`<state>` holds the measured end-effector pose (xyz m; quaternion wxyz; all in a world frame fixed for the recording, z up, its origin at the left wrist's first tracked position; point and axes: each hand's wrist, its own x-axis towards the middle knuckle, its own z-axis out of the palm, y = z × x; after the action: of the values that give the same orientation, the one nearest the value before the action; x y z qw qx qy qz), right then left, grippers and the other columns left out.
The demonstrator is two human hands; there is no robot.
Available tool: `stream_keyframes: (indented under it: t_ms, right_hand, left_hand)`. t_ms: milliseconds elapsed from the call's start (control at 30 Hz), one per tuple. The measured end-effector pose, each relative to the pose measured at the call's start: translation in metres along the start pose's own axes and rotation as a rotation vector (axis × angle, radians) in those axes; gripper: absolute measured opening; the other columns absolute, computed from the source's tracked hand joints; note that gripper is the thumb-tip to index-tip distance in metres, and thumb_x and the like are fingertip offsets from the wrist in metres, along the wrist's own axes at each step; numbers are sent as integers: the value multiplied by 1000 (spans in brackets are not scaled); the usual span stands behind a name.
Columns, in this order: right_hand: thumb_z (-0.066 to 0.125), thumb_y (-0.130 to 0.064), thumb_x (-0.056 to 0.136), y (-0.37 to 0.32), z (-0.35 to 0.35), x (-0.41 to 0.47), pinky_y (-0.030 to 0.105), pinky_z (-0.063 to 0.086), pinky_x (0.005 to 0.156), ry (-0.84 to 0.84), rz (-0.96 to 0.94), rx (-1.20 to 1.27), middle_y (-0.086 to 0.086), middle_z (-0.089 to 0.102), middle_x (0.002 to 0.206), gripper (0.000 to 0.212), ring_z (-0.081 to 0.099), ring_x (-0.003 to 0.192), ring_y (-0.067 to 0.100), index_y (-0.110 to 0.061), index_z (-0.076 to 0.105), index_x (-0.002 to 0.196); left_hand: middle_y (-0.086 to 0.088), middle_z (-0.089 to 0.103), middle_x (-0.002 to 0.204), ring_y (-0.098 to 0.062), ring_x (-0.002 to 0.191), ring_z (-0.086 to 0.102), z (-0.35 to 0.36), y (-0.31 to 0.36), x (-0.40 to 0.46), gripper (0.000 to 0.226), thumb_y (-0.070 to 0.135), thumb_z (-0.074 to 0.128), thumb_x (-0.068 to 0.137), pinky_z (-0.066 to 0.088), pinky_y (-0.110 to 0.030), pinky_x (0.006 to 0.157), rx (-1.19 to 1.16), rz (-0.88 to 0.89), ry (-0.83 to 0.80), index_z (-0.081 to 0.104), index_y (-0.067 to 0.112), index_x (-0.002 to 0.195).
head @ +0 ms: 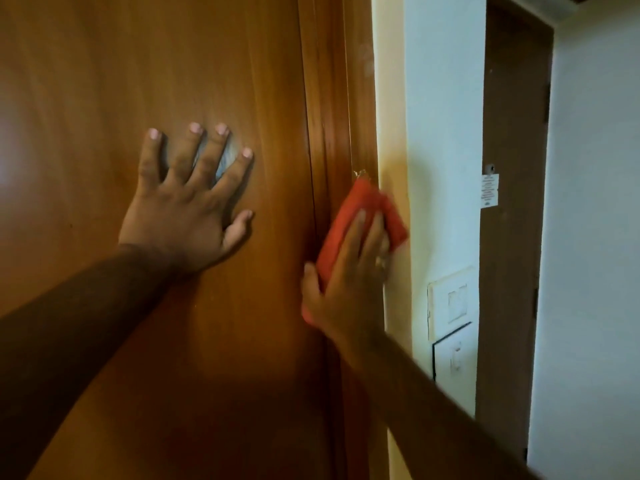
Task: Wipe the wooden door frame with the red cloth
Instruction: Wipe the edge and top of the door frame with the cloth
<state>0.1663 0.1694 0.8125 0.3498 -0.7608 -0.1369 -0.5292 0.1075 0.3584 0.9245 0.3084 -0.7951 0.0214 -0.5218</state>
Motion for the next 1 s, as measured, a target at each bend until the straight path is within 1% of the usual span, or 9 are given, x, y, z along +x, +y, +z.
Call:
stream_keyframes:
  t_ms: [200, 333, 467, 533, 633, 700, 800, 900, 1000]
  right_hand:
    - [53, -54, 78, -41, -16, 125, 57, 33, 109, 102, -112, -108, 24, 16, 159, 98, 21, 143, 43, -6, 13, 152]
    - [65, -39, 70, -1, -23, 64, 54, 38, 106, -79, -152, -67, 18, 10, 162, 109, 21, 144, 40, -15, -3, 153]
    - [58, -46, 66, 33, -24, -29, 56, 49, 95, -260, -136, -86, 15, 5, 162, 111, 27, 140, 43, -14, -2, 154]
    - [55, -50, 67, 33, -28, -22, 58, 44, 100, -283, -133, -83, 15, 4, 162, 112, 21, 143, 42, -17, -7, 153]
    - [56, -58, 72, 3, -33, 43, 55, 30, 112, -203, -126, -34, 15, 2, 163, 111, 12, 146, 40, -18, -10, 152]
    - [54, -60, 75, -25, -34, 104, 54, 35, 109, -78, -150, -65, 19, 6, 162, 106, 17, 144, 42, -14, -1, 153]
    - [53, -48, 80, -63, -36, 188, 55, 40, 105, 96, -158, -117, 21, 14, 160, 93, 22, 143, 44, -9, 10, 152]
    - [54, -43, 81, -86, -39, 242, 54, 32, 111, 124, -155, -151, 20, 7, 162, 93, 14, 145, 43, -10, 4, 153]
    - [58, -40, 80, -81, -41, 242, 53, 36, 109, 129, -198, -120, 14, 5, 163, 95, 15, 146, 41, -15, 2, 153]
  left_hand:
    - [-20, 21, 164, -40, 151, 16, -1, -2, 2, 77, 62, 27, 92, 6, -63, 118, 29, 7, 5, 18, 21, 157]
    - [-19, 22, 164, -40, 151, 17, 1, -3, 2, 77, 62, 26, 93, 5, -63, 118, 39, 12, -3, 18, 21, 157]
    - [-19, 20, 164, -39, 151, 16, 0, -2, 2, 77, 63, 24, 92, 4, -63, 118, 20, 5, -33, 19, 21, 157]
    - [-19, 15, 166, -37, 153, 12, -2, -2, 4, 81, 66, 25, 91, 1, -62, 118, -14, -22, -15, 20, 20, 157]
    - [-17, 7, 167, -35, 154, 2, -15, -16, 27, 86, 71, 25, 89, -6, -61, 118, -81, -118, 53, 17, 20, 157]
    - [-17, 5, 167, -36, 154, 1, -27, -39, 55, 87, 72, 19, 88, -8, -61, 118, -89, -213, 86, 13, 20, 158]
    - [-19, 8, 166, -40, 153, 6, -39, -74, 90, 88, 75, 12, 88, -2, -65, 117, -49, -263, 72, 9, 22, 157]
    - [-19, 10, 166, -42, 152, 9, -38, -90, 101, 87, 77, 13, 87, 4, -67, 117, -5, -266, 60, 10, 26, 157]
    - [-18, 9, 166, -41, 153, 8, -37, -93, 100, 85, 76, 13, 89, 5, -67, 117, -9, -248, 77, 9, 27, 157]
